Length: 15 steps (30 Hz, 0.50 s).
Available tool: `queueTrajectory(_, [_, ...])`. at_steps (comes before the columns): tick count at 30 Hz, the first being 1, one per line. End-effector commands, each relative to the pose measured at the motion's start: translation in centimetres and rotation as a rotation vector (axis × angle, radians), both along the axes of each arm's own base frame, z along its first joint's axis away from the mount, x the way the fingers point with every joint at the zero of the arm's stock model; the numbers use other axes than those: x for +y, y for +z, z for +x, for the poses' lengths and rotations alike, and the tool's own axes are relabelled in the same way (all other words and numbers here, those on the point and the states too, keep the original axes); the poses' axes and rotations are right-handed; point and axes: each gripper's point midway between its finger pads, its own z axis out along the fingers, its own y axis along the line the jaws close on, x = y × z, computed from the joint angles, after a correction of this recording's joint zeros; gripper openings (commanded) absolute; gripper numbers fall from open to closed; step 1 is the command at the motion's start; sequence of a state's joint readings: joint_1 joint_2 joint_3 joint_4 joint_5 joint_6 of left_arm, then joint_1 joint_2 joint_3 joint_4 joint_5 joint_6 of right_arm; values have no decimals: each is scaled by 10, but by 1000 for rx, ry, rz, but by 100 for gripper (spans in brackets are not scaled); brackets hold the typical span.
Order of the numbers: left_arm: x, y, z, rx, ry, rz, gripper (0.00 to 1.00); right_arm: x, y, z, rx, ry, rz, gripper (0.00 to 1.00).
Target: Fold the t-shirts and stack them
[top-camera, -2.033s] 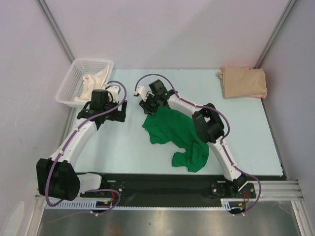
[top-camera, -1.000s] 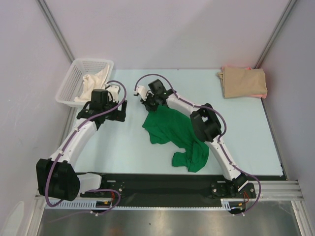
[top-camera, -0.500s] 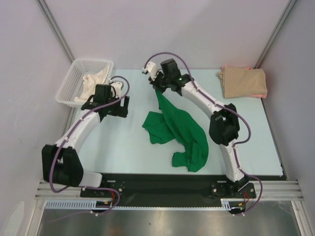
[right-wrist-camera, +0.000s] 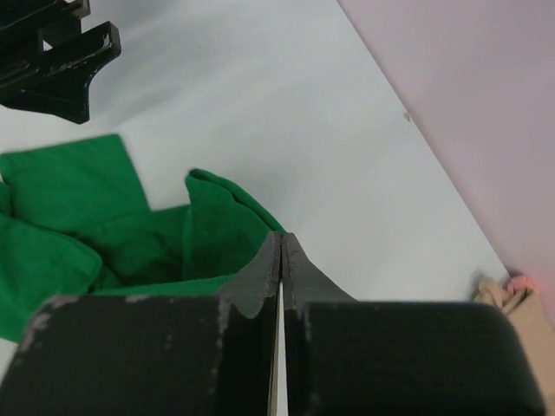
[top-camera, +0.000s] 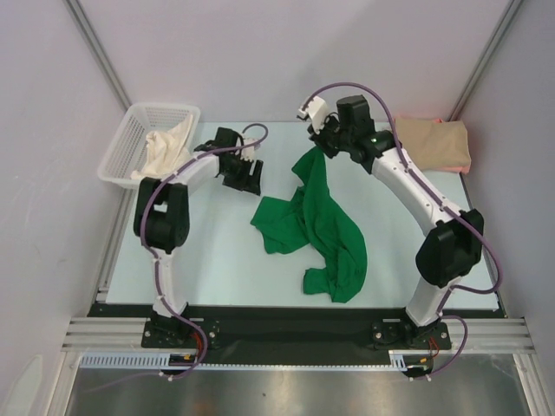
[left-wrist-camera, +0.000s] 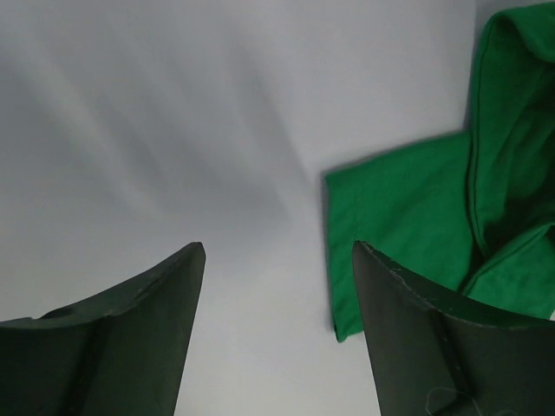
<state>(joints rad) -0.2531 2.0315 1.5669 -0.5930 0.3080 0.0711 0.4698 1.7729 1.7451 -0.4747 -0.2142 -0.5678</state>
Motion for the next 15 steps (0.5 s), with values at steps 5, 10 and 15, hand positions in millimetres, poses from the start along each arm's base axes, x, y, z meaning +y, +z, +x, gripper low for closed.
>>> queueTrajectory(5, [-46,-22,-3,84,-132,-51,73,-45,8,-14,-20,-66,-39,0])
queueTrajectory(10, [-67,-32,2,89,-179,-54,62,-56,5,-13,0,-95,-24,0])
queueTrajectory(15, [-76,-41,-4,109,-201,-50,39,-60,5,-15,1,-98,-27,0])
